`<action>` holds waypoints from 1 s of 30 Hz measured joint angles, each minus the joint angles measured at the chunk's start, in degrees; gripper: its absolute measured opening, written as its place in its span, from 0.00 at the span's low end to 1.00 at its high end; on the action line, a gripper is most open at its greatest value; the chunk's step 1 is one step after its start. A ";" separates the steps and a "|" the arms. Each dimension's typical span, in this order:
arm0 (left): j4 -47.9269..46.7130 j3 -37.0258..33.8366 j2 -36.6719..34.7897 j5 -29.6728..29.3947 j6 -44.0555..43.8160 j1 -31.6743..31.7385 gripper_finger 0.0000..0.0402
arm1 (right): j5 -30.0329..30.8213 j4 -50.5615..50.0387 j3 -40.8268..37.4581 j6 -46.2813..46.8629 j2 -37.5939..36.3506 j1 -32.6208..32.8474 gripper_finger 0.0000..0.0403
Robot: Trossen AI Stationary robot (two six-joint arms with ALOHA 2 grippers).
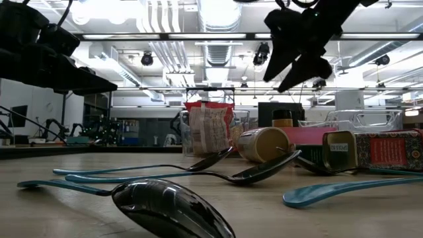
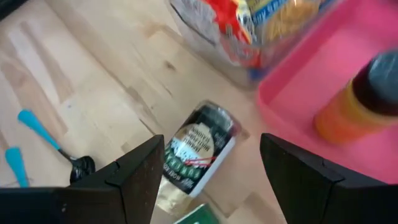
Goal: Pick & Place Food Item
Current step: Put the gold spice bottle into the pink bin
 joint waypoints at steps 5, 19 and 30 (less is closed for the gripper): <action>-0.01 0.00 0.00 0.00 0.00 -0.02 0.61 | 1.71 0.03 0.91 9.69 4.94 3.87 0.65; 0.00 0.00 0.02 0.00 0.03 0.00 0.61 | 7.85 -8.52 14.20 22.78 21.86 9.13 0.65; 0.00 0.00 0.02 0.01 0.15 -0.02 0.61 | 14.85 -20.99 24.42 31.39 31.84 9.17 0.65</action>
